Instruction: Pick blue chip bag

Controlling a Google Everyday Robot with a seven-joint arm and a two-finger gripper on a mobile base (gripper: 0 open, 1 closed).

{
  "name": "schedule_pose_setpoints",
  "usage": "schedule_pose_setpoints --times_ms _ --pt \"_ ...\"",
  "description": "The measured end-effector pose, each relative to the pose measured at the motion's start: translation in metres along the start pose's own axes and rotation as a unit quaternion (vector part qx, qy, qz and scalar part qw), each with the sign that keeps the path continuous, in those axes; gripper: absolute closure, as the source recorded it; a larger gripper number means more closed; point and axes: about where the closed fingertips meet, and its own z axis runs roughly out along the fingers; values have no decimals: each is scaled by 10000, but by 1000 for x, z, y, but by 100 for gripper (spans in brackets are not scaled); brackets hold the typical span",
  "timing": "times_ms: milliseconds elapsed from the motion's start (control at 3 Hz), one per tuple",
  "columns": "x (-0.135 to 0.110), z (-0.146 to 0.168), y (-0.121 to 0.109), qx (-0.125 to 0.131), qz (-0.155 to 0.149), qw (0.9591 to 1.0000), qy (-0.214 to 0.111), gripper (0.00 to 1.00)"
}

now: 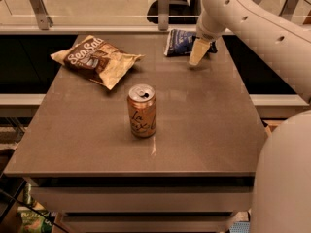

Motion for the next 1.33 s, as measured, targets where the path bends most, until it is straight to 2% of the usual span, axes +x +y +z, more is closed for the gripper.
schedule_pose_setpoints --times_ms 667,1000,1333 --pt "0 15 3 110 132 9997 -155 0" --pt "0 15 2 110 131 9997 -158 16" --pt "0 15 2 109 131 9997 -158 40"
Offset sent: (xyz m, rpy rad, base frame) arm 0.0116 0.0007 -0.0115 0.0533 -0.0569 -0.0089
